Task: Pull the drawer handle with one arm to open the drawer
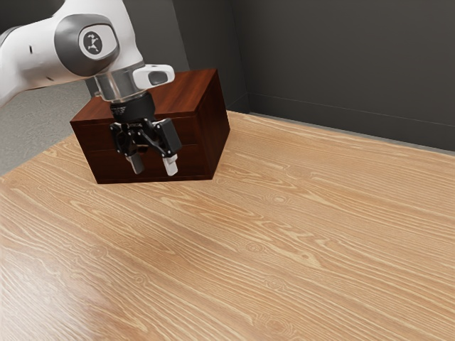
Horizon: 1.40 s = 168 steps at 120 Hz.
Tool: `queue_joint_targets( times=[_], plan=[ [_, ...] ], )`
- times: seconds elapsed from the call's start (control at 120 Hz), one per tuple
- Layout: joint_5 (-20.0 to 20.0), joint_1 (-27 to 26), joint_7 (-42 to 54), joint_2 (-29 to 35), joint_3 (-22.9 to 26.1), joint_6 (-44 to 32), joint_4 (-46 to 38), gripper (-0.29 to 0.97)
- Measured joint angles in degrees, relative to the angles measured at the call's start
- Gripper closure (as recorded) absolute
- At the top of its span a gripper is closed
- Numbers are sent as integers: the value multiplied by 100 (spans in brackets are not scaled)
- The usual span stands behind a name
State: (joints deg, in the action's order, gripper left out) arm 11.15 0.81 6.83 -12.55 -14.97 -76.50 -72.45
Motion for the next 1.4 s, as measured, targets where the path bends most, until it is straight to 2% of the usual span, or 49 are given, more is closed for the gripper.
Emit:
queue_joint_targets(
  times=[0.425, 0.483, 0.517, 0.617, 0.667, 0.708, 0.75, 0.808, 0.933, 1.117, 1.2, 1.4],
  plan=[
    [-23, -9, 5, 28, 6, -2, 14, 0],
    [-24, -9, 23, 292, 15, -2, 77, 0],
    [-25, -13, 173, 669, 30, -84, 108, 0],
    [229, 196, 1316, 1604, 195, -320, 70, 0],
    [17, 399, 1895, 1765, 248, -294, 33, 0],
    [-426, 557, 2344, 1808, 272, -285, -88, 0],
    [-871, 669, 2760, 1772, 276, -365, -382, 0],
    [-1292, 922, 3296, 1690, 294, -525, -647, 0],
    [-1709, 1207, 4285, 1657, 287, -595, -666, 0],
    [-1723, 1206, 5218, 1458, 232, -741, -666, 0],
    [-1688, 1302, 5413, 1023, 231, -888, -554, 0],
    [-1330, 1465, 5714, 124, 247, -1082, -494, 0]
  ],
)
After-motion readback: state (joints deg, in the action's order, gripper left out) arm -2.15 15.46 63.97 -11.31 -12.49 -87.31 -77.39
